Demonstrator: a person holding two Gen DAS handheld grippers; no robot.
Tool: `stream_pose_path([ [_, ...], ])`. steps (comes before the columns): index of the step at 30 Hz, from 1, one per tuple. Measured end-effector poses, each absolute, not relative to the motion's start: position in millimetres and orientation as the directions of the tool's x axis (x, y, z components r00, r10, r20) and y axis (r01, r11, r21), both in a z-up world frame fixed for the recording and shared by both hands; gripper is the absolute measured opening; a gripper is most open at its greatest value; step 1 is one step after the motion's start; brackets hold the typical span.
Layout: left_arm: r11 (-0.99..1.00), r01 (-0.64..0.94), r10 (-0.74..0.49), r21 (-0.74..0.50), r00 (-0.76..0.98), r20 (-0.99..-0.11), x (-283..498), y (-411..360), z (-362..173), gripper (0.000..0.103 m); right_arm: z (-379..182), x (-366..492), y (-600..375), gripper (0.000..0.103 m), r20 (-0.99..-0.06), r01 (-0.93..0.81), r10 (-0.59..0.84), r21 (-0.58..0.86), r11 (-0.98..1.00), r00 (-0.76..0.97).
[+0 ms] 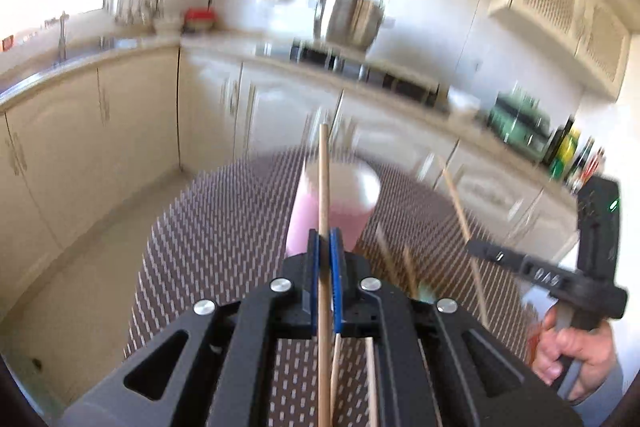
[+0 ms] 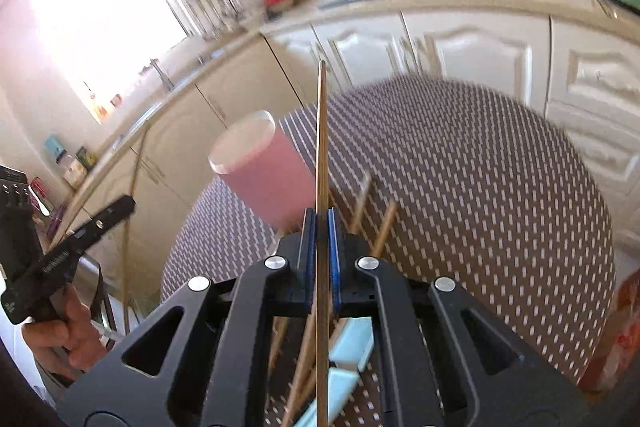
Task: Organize utensils
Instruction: 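Close the left tool on a wooden chopstick while the right tool grasps another chopstick, then carry both chopsticks over the pink cup and open both tools to drop them in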
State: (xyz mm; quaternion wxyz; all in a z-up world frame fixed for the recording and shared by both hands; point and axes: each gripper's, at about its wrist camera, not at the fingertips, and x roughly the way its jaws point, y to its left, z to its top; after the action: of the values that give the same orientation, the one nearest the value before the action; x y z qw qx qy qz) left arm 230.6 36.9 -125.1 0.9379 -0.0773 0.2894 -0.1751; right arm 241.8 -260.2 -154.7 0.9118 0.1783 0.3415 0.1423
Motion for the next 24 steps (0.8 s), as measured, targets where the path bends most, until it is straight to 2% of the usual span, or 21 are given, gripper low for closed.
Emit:
stream_pose_path([
  [7, 0.917, 0.321, -0.386, -0.237, 0.864, -0.324, 267, 23, -65, 0.005, -102, 264, -236, 0.007, -0.422, -0.218, 0.401, 0.419, 0.881, 0.813],
  [13, 0.911, 0.346, -0.388, -0.225, 0.903, -0.185, 310, 1, -49, 0.005, -63, 305, -211, 0.007, -0.283, -0.250, 0.375, 0.392, 0.885, 0.883],
  [17, 0.905, 0.332, -0.380, -0.265, 0.911, -0.157, 338, -5, -56, 0.005, -55, 323, -201, 0.007, -0.235, -0.245, 0.350, 0.381, 0.891, 0.907],
  [24, 0.913, 0.301, -0.346, -0.277, 0.929, -0.130, 364, -15, -75, 0.005, -68, 352, -195, 0.007, -0.214, -0.227, 0.330, 0.399, 0.889, 0.919],
])
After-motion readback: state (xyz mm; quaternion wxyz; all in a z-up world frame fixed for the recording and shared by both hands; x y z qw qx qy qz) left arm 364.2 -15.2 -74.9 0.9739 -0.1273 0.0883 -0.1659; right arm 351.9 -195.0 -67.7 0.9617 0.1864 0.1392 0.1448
